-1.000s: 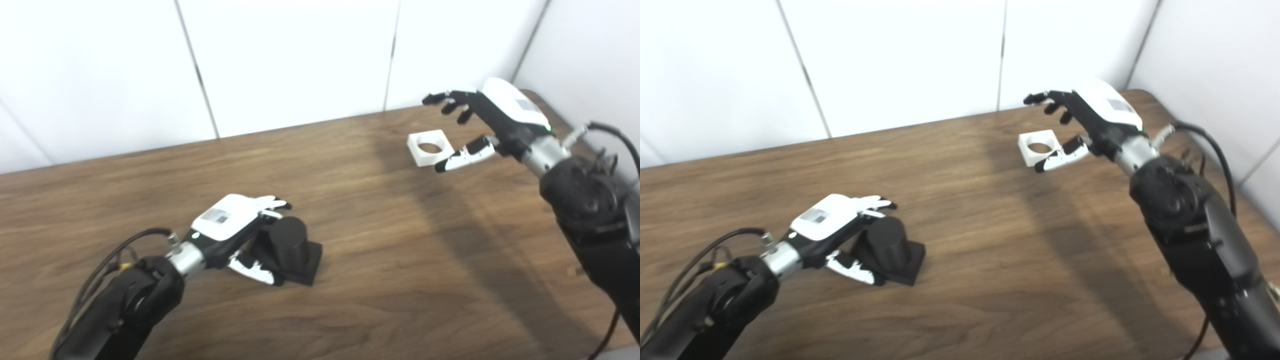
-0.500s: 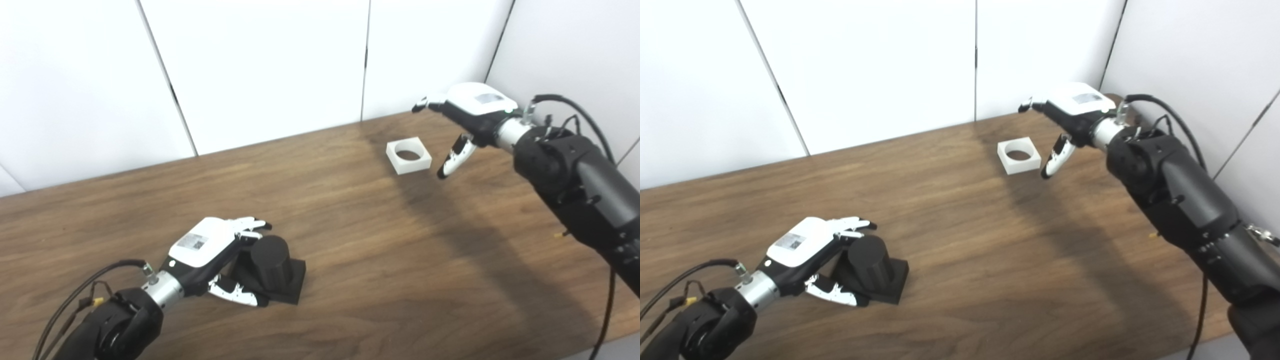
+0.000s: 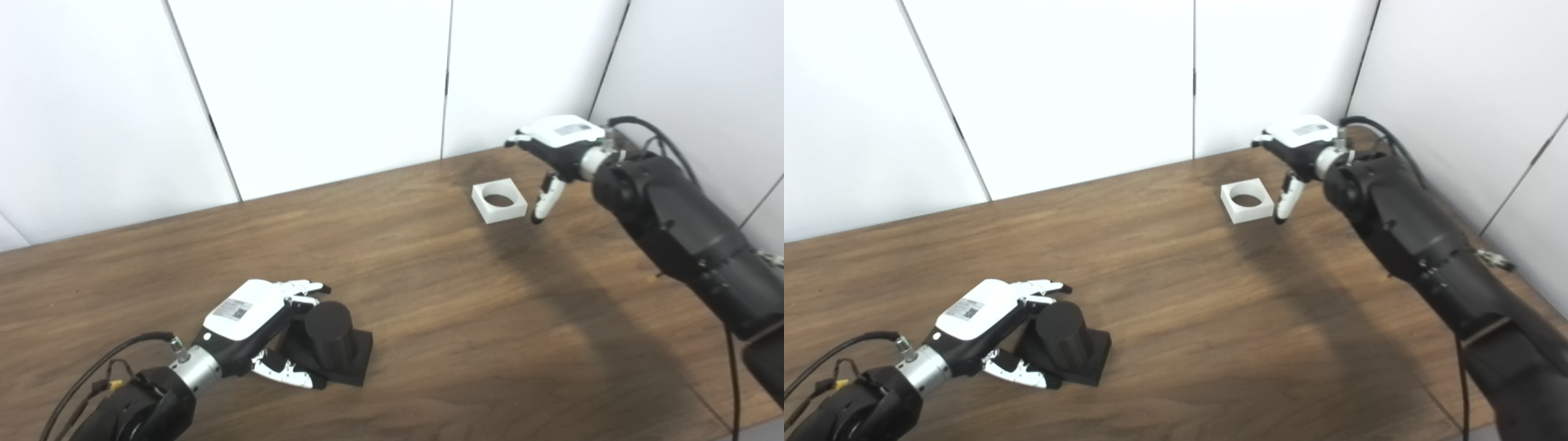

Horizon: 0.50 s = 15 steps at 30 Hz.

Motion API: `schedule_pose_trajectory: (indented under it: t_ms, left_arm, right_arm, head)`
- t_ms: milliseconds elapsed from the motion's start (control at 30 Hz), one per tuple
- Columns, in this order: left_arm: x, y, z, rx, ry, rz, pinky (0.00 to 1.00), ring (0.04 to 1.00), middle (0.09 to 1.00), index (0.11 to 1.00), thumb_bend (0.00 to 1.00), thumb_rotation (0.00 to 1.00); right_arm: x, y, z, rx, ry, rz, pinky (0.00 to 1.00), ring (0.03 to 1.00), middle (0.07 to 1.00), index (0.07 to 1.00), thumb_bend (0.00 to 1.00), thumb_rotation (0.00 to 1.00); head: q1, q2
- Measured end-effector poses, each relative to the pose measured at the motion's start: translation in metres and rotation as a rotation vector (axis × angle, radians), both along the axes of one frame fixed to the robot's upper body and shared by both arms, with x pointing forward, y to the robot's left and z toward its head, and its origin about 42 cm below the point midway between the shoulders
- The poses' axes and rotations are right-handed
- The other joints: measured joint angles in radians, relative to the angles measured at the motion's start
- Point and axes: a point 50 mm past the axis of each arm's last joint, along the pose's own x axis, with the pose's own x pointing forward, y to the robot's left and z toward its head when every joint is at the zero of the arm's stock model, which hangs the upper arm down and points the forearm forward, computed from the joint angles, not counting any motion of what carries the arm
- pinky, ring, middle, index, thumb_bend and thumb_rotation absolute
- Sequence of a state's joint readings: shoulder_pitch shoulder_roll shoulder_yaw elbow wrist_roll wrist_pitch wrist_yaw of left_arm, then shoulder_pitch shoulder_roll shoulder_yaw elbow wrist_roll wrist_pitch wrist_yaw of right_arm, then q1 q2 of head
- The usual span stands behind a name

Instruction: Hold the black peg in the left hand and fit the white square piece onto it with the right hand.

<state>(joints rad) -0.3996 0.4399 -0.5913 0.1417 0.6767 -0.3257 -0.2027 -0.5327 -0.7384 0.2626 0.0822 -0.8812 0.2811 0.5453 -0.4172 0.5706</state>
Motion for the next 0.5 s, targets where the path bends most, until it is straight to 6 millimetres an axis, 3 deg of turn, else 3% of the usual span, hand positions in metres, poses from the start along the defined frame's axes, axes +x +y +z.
schedule_pose_trajectory:
  t_ms: [233, 500]
  left_arm:
    - [-0.001, 0.001, 0.0, -0.003, 0.001, 0.001, 0.83, 0.89, 0.885, 0.491, 0.52, 0.06]
    - [-0.001, 0.001, 0.0, -0.003, 0.001, 0.001, 0.82, 0.895, 0.885, 0.491, 0.52, 0.06]
  right_arm:
    - [0.013, 0.012, -0.024, 0.003, 0.072, -0.003, 0.81, 0.918, 0.959, 0.922, 0.88, 0.15]
    - [0.031, 0.025, -0.027, 0.021, 0.091, -0.005, 0.81, 0.918, 0.948, 0.917, 0.85, 0.12]
  head:
    - [0.008, 0.0]
    - [0.012, 0.002]
